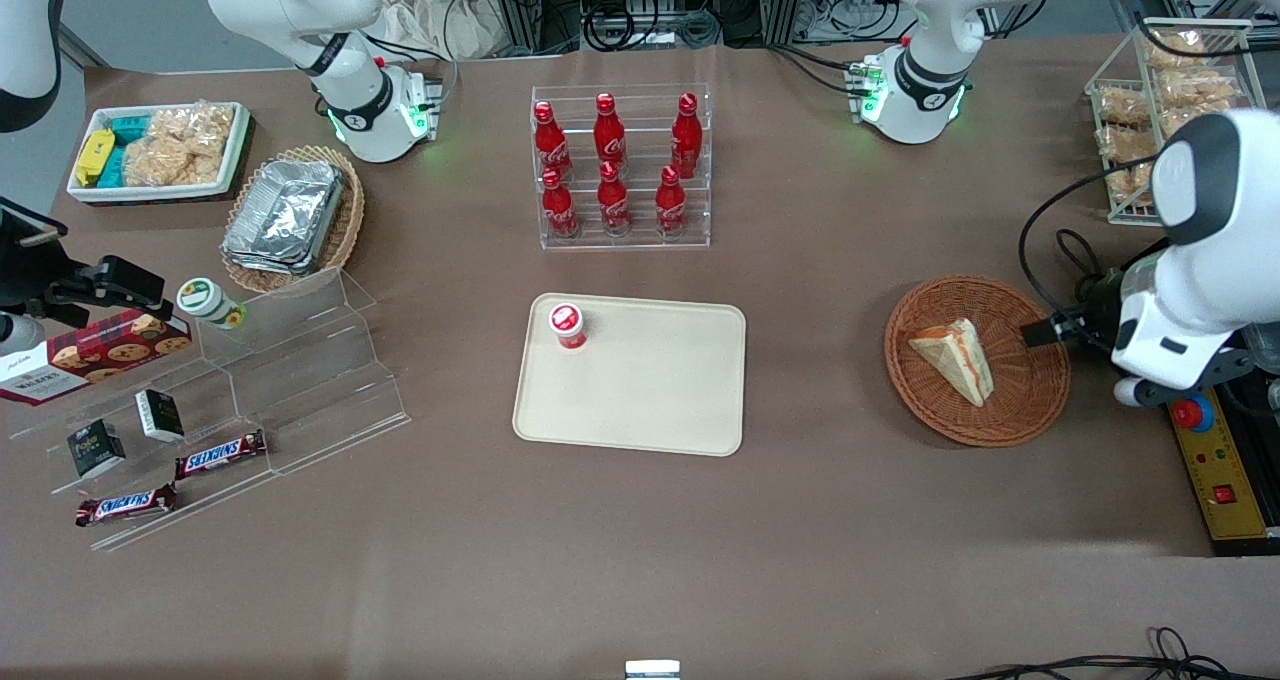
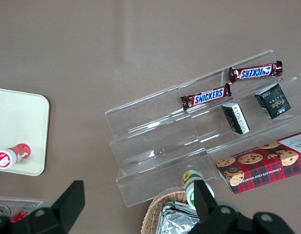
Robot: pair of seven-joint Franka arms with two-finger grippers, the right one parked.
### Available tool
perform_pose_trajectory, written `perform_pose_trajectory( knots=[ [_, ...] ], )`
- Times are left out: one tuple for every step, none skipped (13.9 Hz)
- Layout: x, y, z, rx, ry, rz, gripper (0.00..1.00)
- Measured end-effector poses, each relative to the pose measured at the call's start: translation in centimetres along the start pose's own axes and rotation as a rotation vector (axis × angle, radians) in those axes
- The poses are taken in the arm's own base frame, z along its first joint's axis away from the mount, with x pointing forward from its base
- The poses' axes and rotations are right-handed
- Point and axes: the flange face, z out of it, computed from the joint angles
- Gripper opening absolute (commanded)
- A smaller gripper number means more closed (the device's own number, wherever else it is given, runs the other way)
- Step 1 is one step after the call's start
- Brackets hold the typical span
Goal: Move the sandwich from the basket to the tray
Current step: 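Move the left gripper down over the sandwich in the wicker basket, then close the left gripper on the triangular sandwich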
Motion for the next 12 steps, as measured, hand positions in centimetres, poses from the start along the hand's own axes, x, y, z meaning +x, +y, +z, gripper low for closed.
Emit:
perform_pose_trajectory(
  knots=[
    [0.3,0.0,2.1,0.0,-0.015,-0.045,1.0],
    [0.4,0.1,4.0,0.004,-0.032,-0.075,1.0],
    [0.6,0.4,5.7,0.005,-0.047,-0.093,1.0],
    [0.8,0.6,7.1,-0.001,-0.054,-0.104,1.0],
    [0.9,0.7,8.5,-0.008,-0.052,-0.109,1.0],
    [0.9,0.8,9.8,-0.015,-0.042,-0.113,1.0],
    [0.8,0.7,11.2,-0.022,-0.029,-0.116,1.0],
    [0.6,0.7,12.4,-0.028,-0.017,-0.118,1.0],
    [0.4,0.6,13.5,-0.034,-0.005,-0.12,1.0],
    [0.1,0.6,14.6,-0.041,0.008,-0.122,1.0],
    [-0.1,0.5,15.6,-0.046,0.018,-0.123,1.0],
    [-0.3,0.4,16.5,-0.051,0.025,-0.126,1.0]
  ],
)
